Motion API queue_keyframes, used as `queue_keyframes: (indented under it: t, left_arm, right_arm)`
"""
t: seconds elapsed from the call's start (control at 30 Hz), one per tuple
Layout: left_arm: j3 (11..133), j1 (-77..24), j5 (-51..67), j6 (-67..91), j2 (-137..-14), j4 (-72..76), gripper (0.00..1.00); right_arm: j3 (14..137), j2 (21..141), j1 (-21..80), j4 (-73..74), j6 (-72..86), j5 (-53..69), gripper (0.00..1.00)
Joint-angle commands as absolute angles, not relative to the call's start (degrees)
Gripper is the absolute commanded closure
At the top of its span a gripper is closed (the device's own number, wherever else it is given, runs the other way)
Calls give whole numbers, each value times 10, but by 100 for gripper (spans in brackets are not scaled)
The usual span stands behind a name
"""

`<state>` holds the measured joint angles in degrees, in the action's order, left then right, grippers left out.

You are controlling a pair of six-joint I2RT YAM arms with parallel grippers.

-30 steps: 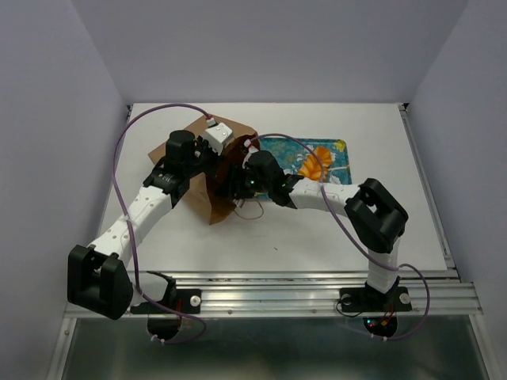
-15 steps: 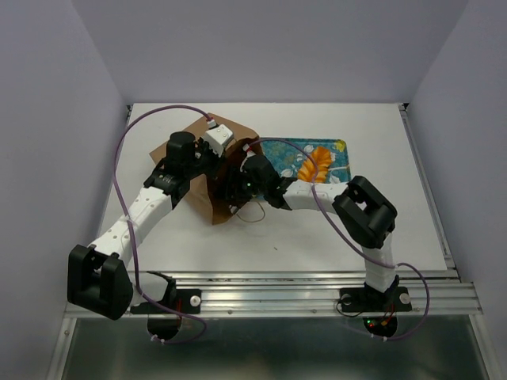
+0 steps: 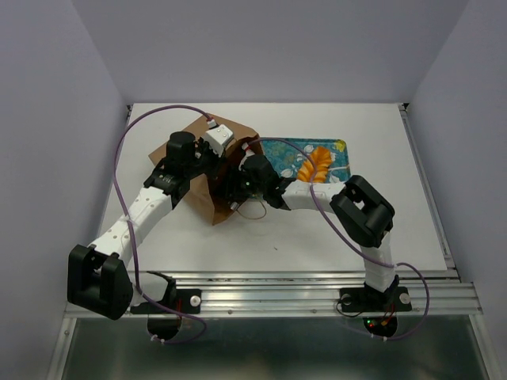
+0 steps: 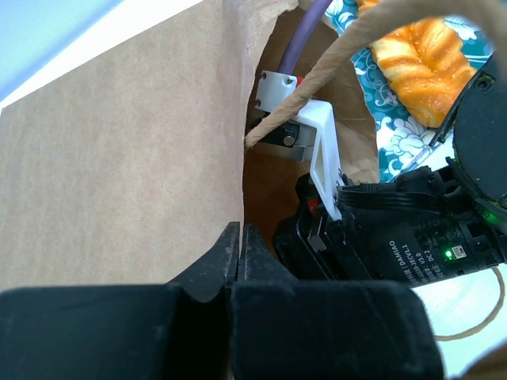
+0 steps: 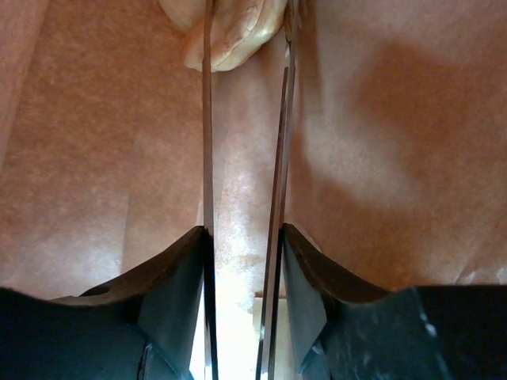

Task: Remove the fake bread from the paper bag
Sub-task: Take out the fake bread from the paper bag.

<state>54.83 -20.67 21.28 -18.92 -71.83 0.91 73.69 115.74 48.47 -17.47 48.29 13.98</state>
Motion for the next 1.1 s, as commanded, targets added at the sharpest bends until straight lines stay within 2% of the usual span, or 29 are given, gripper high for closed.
queue_keyframes:
  t: [0.0, 0.03, 0.13, 0.43, 0.7, 1.07]
  left_arm:
    - [544, -211, 227, -182, -710, 41, 100]
    - [544, -212, 226, -182, -711, 41, 100]
    - [544, -212, 219, -180, -711, 42, 100]
    - [534, -212, 190, -182, -699, 43, 100]
    - [533, -212, 171, -185, -702, 45, 100]
    - [543, -210, 158, -185, -693, 47, 100]
  right_arm:
    - [763, 1163, 490, -237, 485, 174, 54]
    - [762, 1162, 490, -237, 484, 173, 60]
    - [753, 1157, 490, -234, 487, 156, 69]
    - [718, 1100, 490, -209, 475, 82, 83]
    - [650, 1006, 490, -192, 457, 3, 92]
    - [587, 914, 490, -152, 439, -42, 92]
